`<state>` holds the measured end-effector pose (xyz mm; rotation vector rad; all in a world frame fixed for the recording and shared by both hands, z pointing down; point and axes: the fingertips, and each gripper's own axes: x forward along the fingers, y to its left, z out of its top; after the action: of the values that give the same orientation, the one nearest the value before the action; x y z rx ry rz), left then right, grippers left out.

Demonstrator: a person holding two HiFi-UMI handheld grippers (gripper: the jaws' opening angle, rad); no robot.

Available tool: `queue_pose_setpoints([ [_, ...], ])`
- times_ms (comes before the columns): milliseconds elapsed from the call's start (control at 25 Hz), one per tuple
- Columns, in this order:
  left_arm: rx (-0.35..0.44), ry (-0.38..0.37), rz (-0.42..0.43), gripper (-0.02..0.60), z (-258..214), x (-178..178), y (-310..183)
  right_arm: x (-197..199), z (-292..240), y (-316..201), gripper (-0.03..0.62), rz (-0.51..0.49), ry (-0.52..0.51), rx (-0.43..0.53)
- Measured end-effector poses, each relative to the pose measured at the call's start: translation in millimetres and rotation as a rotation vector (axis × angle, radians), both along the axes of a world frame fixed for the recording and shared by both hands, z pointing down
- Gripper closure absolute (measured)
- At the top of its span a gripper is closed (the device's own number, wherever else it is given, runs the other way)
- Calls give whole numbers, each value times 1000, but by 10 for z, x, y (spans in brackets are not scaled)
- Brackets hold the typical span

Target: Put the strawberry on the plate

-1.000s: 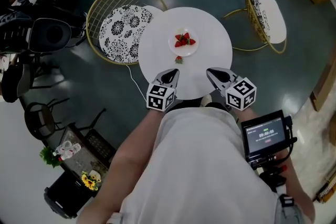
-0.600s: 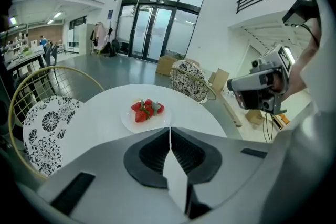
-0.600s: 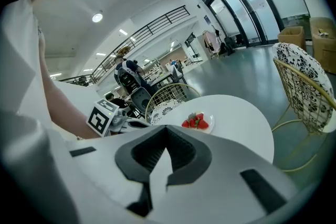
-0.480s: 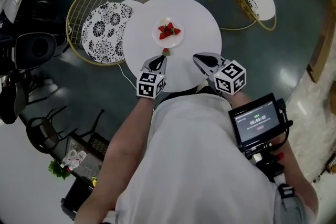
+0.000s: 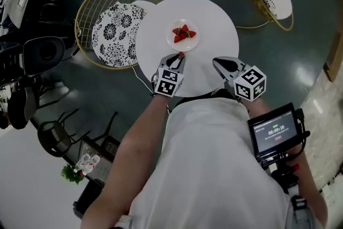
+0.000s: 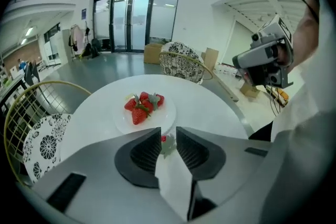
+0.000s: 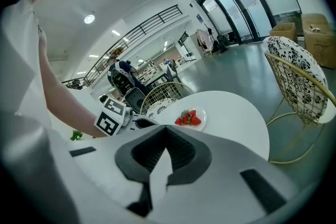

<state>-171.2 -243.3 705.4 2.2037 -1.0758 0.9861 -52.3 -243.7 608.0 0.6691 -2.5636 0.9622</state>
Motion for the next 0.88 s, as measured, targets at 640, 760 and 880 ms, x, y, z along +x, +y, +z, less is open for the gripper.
queue_pose_setpoints([
  [640,-102,-186,275,480,390,-1,-8,120,57,-15,588,68,16,-23],
  [760,-95,-200,273,480,408,-20,-14,130,61,-20,588,72,15,-22],
  [880,-88,-211,258,480,423,-48,-10,134,74,-9,588,70,12,-20],
])
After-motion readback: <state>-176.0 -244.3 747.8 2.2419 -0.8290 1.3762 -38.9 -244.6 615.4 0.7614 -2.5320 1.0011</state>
